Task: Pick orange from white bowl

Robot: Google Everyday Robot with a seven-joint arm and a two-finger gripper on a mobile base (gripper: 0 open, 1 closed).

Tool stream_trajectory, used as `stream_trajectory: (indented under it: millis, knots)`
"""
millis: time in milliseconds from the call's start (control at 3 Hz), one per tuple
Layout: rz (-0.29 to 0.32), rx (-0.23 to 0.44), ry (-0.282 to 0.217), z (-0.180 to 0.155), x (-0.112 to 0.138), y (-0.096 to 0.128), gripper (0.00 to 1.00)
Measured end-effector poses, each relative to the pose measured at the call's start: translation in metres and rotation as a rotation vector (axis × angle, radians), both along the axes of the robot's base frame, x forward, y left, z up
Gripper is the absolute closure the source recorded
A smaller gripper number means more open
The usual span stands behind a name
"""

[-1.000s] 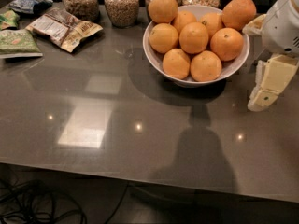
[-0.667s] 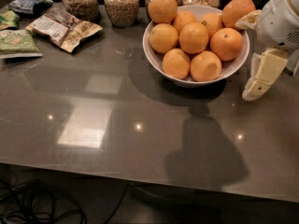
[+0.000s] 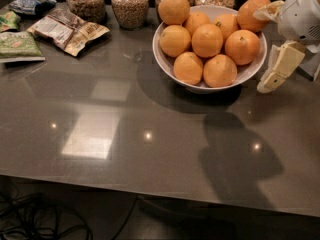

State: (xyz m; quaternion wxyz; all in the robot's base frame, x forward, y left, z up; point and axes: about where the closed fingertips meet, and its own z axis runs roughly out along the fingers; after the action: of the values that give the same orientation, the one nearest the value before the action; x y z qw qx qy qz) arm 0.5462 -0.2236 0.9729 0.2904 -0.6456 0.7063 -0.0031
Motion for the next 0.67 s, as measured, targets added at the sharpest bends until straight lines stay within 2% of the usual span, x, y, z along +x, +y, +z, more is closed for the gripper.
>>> stream_trajectory:
  millis: [667]
  knots:
    - [-0.074,0.139,-0.071,0.029,0.026,0.04,0.0]
